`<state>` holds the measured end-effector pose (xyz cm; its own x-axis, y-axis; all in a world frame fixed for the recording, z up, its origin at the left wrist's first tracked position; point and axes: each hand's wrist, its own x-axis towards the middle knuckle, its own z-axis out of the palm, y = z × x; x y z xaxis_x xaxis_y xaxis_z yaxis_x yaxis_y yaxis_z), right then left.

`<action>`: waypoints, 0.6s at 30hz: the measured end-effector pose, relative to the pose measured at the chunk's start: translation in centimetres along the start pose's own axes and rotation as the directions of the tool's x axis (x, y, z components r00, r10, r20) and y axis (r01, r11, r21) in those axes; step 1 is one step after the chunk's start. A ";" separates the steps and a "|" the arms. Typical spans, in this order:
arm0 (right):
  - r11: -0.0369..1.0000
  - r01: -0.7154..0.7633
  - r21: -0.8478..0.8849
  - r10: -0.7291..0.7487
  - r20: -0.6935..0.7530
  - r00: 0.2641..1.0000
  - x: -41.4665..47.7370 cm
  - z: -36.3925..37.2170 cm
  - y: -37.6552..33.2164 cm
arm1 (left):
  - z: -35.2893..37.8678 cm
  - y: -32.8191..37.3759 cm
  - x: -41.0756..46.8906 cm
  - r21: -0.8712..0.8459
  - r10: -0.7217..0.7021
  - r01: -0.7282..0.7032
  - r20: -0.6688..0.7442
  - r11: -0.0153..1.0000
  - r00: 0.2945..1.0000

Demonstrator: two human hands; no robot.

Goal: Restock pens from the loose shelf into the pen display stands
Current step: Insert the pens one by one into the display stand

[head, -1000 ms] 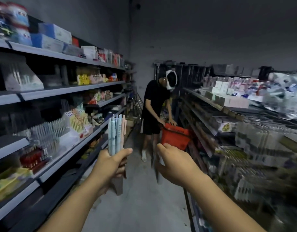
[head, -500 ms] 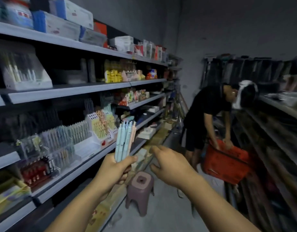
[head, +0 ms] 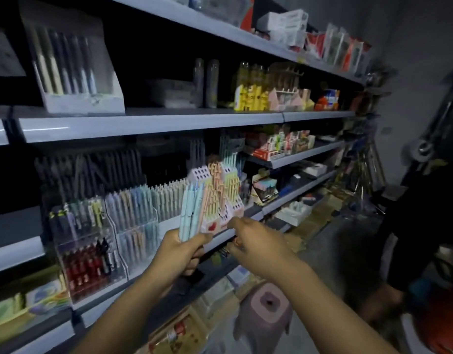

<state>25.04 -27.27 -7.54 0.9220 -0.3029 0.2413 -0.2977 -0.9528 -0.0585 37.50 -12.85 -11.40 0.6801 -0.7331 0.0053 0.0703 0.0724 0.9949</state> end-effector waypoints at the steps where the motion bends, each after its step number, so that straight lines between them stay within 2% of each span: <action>1: 1.000 0.015 0.016 -0.015 0.006 1.000 2.2 0.6 0.5 | -0.6 -0.2 1.7 -0.009 -0.007 0.007 -0.008 1.000 1.000; 11: 0.951 0.190 0.242 -0.210 0.058 0.976 19.4 7.7 4.9 | -5.3 -2.5 14.8 -0.051 -0.029 0.016 -0.267 0.999 0.963; 14: 0.881 0.224 0.417 -0.287 0.093 0.953 23.5 10.7 5.4 | -5.5 -3.6 17.2 -0.046 -0.041 0.026 -0.369 0.999 0.928; 18: 0.707 0.189 0.681 -0.350 0.106 0.931 27.8 14.2 5.0 | -5.2 -5.2 19.2 -0.121 -0.104 0.054 -0.460 0.991 0.882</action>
<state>52.69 -40.72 -14.89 0.9885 0.0496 0.1429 0.1321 -0.7435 -0.6556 53.96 -23.76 -16.98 0.9279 -0.3435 -0.1450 0.1945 0.1141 0.9742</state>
